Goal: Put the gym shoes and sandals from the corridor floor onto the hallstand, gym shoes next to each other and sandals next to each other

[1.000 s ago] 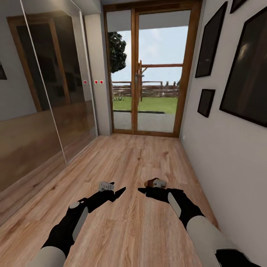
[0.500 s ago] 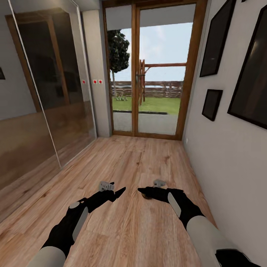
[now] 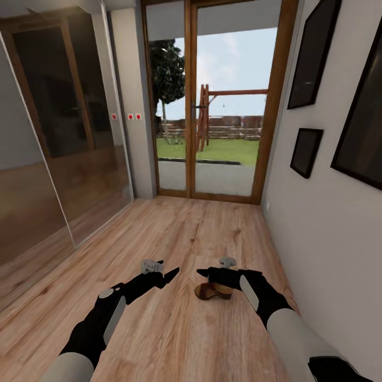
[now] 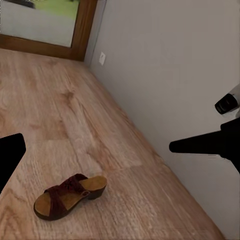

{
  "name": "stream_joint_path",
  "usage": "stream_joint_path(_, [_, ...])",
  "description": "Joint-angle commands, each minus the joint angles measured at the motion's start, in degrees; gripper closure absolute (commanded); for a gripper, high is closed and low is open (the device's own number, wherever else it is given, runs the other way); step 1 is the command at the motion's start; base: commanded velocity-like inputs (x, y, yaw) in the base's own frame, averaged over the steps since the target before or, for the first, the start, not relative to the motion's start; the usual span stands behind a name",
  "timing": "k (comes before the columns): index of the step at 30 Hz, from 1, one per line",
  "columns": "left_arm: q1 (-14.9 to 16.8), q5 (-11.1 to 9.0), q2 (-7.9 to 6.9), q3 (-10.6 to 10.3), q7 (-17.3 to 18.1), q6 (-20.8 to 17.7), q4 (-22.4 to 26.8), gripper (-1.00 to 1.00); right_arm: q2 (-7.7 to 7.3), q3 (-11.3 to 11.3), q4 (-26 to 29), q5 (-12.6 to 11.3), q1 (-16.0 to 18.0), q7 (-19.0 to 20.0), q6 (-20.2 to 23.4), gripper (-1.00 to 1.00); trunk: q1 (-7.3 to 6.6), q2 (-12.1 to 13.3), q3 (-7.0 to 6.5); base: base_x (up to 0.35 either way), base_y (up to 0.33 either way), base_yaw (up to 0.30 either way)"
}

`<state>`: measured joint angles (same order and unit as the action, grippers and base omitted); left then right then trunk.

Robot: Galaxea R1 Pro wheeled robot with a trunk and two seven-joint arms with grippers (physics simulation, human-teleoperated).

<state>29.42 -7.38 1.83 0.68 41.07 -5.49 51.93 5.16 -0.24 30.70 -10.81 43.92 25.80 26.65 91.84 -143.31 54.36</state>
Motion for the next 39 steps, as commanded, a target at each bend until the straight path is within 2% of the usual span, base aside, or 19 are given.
stream_joint_path(1, [0.03,-0.52,0.02,0.08,0.24,-0.58,0.02,-1.00,0.00,-0.03,0.06,-0.48,0.02,-0.05,0.42,-1.00,0.02,-0.02,0.06,0.282,-0.221,0.000])
stream_joint_path(15, [0.03,-0.53,0.02,0.11,0.24,-0.49,0.02,-1.00,-0.04,-0.06,0.06,-0.52,0.01,-0.05,0.43,-1.00,0.02,-0.02,0.06,0.099,-0.047,0.000])
stream_joint_path(32, [0.03,-0.53,0.02,0.11,0.24,-0.49,0.02,-1.00,-0.07,-0.11,0.00,-0.43,0.01,-0.05,0.42,-1.00,0.02,-0.02,0.06,0.306,-0.096,0.000])
stream_joint_path(39, [0.03,-0.53,0.02,0.11,0.24,-0.49,0.02,-1.00,-0.07,-0.11,-0.02,-0.51,0.02,-0.04,0.42,-1.00,0.02,-0.02,0.06,0.085,-0.057,0.000])
